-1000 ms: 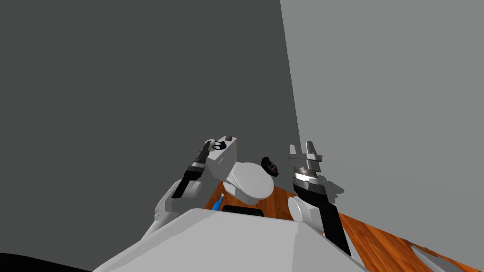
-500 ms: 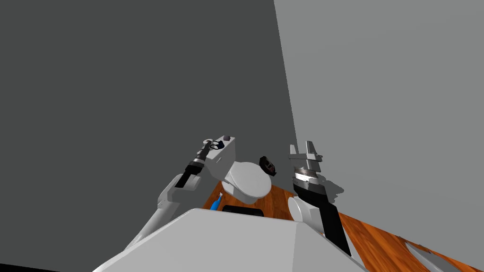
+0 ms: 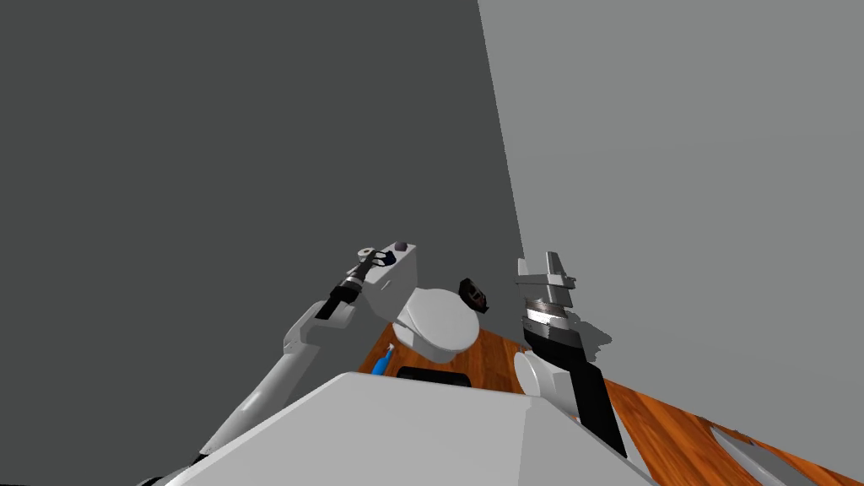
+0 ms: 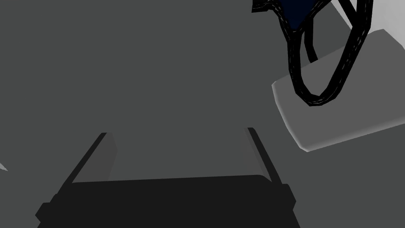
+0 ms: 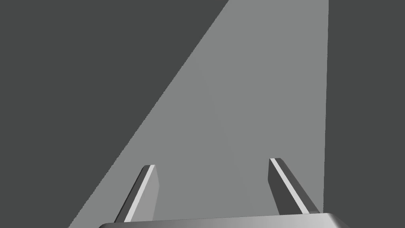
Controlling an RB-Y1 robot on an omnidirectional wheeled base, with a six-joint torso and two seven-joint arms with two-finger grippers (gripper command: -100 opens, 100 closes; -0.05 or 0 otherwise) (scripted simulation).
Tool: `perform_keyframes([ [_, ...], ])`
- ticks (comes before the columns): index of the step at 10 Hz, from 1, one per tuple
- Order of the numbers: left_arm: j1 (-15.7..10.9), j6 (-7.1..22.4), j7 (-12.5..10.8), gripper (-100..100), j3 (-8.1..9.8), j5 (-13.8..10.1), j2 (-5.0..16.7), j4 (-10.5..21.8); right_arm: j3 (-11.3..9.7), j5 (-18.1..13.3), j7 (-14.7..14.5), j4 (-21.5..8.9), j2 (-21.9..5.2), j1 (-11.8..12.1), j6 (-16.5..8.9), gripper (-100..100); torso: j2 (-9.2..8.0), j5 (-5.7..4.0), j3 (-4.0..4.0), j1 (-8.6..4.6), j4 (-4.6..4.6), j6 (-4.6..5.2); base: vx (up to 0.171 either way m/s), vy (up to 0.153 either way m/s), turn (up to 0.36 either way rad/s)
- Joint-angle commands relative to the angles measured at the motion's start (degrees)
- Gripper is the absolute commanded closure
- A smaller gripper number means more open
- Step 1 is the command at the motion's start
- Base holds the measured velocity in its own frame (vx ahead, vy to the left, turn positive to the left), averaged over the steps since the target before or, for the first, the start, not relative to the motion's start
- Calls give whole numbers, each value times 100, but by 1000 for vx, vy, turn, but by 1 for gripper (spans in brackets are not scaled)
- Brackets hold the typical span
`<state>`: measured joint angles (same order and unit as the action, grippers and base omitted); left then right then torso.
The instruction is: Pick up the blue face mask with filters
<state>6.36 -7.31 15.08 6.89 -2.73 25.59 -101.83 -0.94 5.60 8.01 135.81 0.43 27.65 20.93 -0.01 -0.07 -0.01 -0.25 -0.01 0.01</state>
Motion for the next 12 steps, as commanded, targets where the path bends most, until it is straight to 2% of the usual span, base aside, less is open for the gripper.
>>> perform_keyframes([
  [1,-140,172,31,-100,36,-28,119,286,0,0,0,0,0,0,0,0,0,0,0,0,0,0,-16,-61,-11],
  [2,-140,172,31,-100,36,-28,119,301,0,0,0,0,0,0,0,0,-3,1,-1,4,0,-2,-9,-29,7],
  [3,-386,468,99,-100,98,-68,317,508,0,0,0,0,0,0,0,0,-1,3,-1,14,0,-2,-4,-46,-19],
  [4,-386,486,99,-100,98,-68,317,618,0,0,0,0,0,0,0,0,2,2,1,10,0,0,-6,-52,-19],
  [5,-639,719,162,-100,159,-110,516,854,0,0,0,0,0,0,0,0,1,2,1,9,1,-2,-14,-84,-24],
  [6,-639,811,162,-100,159,-110,516,945,0,0,0,0,0,0,0,0,0,0,0,-2,0,0,-15,-75,-10],
  [7,-899,996,221,-100,219,-152,712,1202,0,0,0,0,0,0,0,0,-2,0,-1,0,0,-2,-17,-73,-27],
  [8,-899,1128,221,-100,219,-152,712,1279,0,0,0,0,0,0,0,0,-3,0,-2,0,0,-1,-12,-60,-11],
  [9,-1154,1304,275,-100,277,-195,905,1489,0,0,0,0,0,0,0,0,-2,1,-1,4,0,-2,-19,-73,-22],
  [10,-1165,1481,275,-100,277,-195,905,1618,0,0,0,0,0,0,0,0,-4,0,-2,1,-1,-1,-9,-61,-13],
  [11,-1434,1622,324,-100,334,-239,1094,1879,0,0,0,0,0,0,0,0,-1,1,-1,5,0,-2,-6,-68,-35],
  [12,-1434,1805,324,-100,334,-239,1094,1959,0,0,0,0,0,0,0,0,1,0,0,2,0,0,-2,-59,-19],
])
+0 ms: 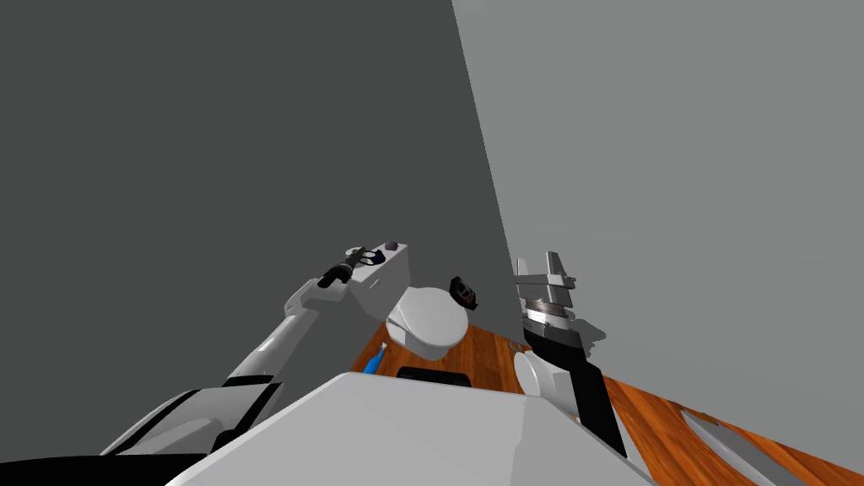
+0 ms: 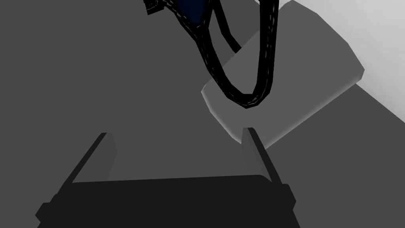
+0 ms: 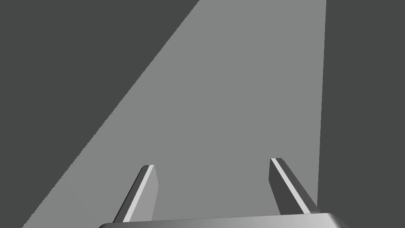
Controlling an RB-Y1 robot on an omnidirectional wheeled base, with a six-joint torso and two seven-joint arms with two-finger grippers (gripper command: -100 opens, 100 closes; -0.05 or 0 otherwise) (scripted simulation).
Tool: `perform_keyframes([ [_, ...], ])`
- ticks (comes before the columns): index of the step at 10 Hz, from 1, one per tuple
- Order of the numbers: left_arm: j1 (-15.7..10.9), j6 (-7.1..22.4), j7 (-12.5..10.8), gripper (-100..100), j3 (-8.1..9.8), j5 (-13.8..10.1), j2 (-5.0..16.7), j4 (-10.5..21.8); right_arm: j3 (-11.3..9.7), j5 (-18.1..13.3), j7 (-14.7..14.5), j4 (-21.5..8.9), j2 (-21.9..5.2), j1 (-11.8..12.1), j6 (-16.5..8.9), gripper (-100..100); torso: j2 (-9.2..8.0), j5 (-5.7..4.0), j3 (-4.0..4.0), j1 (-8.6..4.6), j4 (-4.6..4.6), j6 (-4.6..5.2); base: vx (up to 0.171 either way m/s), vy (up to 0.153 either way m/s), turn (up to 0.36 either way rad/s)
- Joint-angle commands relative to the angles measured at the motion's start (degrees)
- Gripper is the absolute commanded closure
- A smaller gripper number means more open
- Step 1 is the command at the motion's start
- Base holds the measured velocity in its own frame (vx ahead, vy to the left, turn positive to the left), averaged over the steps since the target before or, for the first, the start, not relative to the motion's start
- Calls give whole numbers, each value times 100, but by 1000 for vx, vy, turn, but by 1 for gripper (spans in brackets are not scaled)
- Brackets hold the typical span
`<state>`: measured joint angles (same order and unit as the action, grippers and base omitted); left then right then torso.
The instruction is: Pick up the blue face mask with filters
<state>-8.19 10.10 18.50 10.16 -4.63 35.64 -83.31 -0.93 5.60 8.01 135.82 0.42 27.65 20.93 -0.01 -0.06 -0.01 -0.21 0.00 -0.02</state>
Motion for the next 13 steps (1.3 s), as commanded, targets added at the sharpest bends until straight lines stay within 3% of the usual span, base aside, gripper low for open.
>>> perform_keyframes([
  [1,-251,286,24,-100,60,-93,273,286,0,0,0,0,0,0,0,0,0,0,0,0,0,0,-11,-75,-35],
  [3,-251,422,24,-100,60,-93,273,446,0,0,0,0,0,0,0,0,-2,0,-1,0,0,-1,-2,-46,-4],
  [4,-502,648,60,-100,110,-137,450,706,0,0,0,0,0,0,0,0,-1,2,-1,11,0,-1,0,-49,-42],
  [5,-523,762,60,-100,110,-137,450,783,0,0,0,0,0,0,0,0,2,1,1,5,0,2,1,-46,-28],
  [6,-776,909,90,-100,156,-179,619,1042,0,0,0,0,0,0,0,0,1,1,1,6,0,-1,0,-53,-40],
  [7,-793,1097,90,-100,156,-179,619,1116,0,0,0,0,0,0,0,0,1,0,0,3,0,1,2,-50,-20],
  [8,-1011,1277,114,-100,198,-221,781,1279,0,0,0,0,0,0,0,0,1,1,1,5,0,-1,1,-79,-37],
  [11,-1321,1751,132,-100,238,-262,935,1764,0,0,0,0,0,0,0,0,3,-1,1,-2,0,1,5,-60,-31],
  [12,-1321,1751,132,-100,238,-262,935,1765,0,0,0,0,0,0,0,0,3,1,2,3,1,0,3,-20,-2],
  [13,-1576,2019,143,-100,273,-303,1080,2048,0,0,0,0,0,0,0,0,1,3,1,14,1,-1,12,-35,-53],
])
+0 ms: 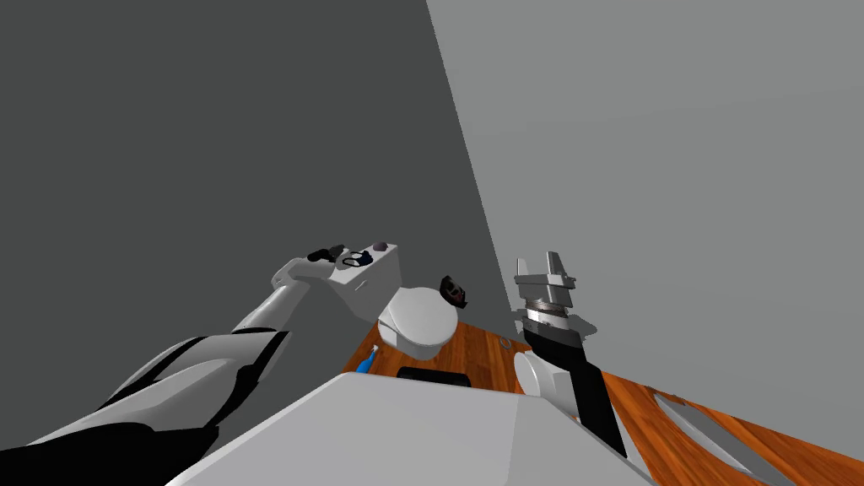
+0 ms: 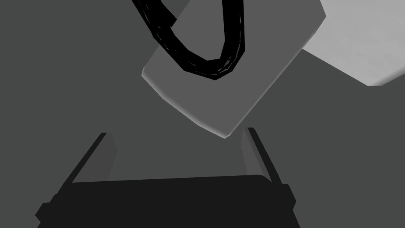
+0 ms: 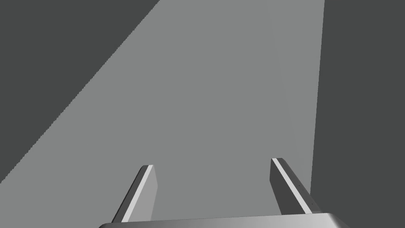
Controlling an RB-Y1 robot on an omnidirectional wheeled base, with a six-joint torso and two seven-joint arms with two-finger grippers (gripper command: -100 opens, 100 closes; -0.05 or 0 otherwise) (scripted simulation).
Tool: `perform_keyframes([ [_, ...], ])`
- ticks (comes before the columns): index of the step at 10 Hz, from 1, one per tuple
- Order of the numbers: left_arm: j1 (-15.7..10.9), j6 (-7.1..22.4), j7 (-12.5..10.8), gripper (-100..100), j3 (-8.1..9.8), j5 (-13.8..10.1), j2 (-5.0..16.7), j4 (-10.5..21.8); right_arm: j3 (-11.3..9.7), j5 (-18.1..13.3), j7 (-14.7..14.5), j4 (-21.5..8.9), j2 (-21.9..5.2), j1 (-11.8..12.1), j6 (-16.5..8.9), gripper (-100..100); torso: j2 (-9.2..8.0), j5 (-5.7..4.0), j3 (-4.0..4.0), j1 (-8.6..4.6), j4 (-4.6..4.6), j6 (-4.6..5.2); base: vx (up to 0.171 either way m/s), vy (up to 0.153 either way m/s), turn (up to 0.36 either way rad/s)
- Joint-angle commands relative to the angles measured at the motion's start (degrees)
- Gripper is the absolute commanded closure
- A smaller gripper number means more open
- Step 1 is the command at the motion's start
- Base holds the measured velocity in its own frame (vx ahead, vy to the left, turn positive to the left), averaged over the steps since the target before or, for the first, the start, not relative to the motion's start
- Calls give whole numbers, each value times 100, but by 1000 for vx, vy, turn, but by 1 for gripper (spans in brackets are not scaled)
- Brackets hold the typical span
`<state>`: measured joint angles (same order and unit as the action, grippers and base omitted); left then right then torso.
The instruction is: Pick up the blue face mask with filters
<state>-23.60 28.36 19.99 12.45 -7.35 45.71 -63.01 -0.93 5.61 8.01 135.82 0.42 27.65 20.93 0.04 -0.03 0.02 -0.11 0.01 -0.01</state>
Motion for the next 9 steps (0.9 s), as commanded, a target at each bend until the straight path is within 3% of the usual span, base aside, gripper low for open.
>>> perform_keyframes([
  [1,-35,241,-5,-100,44,-31,73,49,0,0,0,0,0,0,0,0,0,0,0,0,0,0,10,-40,-35],
  [2,-283,412,0,-100,76,-71,209,354,0,0,0,0,0,0,0,0,-2,0,-1,-1,0,-3,3,-55,-50],
  [4,-283,548,0,-100,76,-71,209,354,0,0,0,0,0,0,0,0,-4,-1,-2,-5,-1,-3,6,-35,-10],
  [5,-521,775,0,-100,104,-109,334,650,0,0,0,0,0,0,0,0,-5,1,-3,3,-1,-3,10,-37,-59],
  [6,-521,844,0,-100,104,-109,334,650,0,0,0,0,0,0,0,0,-3,0,-2,0,-1,-1,13,-39,-29],
  [9,-968,1362,-17,-100,149,-179,555,1139,0,0,0,0,0,0,0,0,-1,0,0,-2,0,-3,13,-42,-45],
])
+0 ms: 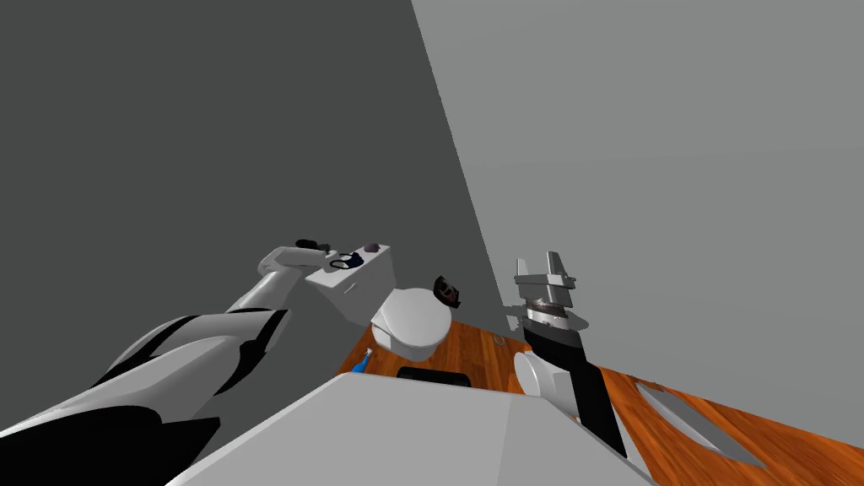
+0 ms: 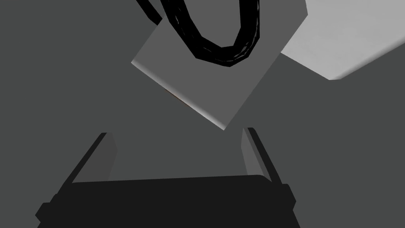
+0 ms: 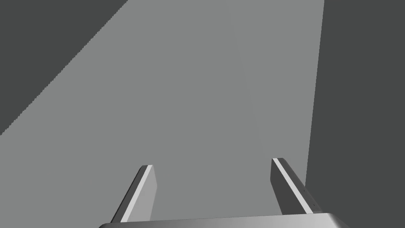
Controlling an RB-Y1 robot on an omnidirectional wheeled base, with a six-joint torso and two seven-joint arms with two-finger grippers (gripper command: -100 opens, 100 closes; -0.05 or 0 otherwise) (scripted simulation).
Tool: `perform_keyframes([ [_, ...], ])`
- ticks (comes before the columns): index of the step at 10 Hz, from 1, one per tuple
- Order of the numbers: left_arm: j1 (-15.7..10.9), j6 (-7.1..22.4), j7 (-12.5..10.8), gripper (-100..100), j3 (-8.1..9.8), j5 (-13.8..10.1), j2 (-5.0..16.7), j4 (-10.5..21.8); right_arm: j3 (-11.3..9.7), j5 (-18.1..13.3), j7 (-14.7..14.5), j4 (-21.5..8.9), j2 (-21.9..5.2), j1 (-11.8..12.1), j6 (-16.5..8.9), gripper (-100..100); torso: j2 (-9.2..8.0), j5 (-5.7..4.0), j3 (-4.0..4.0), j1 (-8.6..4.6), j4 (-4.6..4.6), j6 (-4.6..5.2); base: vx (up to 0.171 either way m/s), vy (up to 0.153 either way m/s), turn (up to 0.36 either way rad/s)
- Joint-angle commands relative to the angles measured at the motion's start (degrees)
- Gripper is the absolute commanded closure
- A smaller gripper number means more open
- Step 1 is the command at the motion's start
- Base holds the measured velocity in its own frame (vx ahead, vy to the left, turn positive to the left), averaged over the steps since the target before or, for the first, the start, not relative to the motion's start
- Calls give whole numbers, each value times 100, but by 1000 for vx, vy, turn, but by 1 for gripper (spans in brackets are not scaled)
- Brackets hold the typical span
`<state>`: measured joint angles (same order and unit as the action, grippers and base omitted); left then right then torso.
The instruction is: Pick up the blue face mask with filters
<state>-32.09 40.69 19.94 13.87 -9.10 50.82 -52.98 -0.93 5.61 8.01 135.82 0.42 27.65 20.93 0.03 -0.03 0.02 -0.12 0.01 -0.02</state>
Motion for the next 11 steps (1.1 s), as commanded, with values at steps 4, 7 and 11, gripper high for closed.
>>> perform_keyframes([
  [4,-517,648,-49,-100,37,-66,226,704,0,0,0,0,0,0,0,0,1,1,1,2,1,-1,14,-35,-37],
  [7,-857,1018,-99,-100,54,-119,361,1156,0,0,0,0,0,0,0,0,0,1,0,3,0,0,14,-32,-49],
  [11,-1117,1435,-151,-100,59,-162,444,1528,0,0,0,0,0,0,0,0,-1,3,0,9,0,-3,14,-21,-31],
])
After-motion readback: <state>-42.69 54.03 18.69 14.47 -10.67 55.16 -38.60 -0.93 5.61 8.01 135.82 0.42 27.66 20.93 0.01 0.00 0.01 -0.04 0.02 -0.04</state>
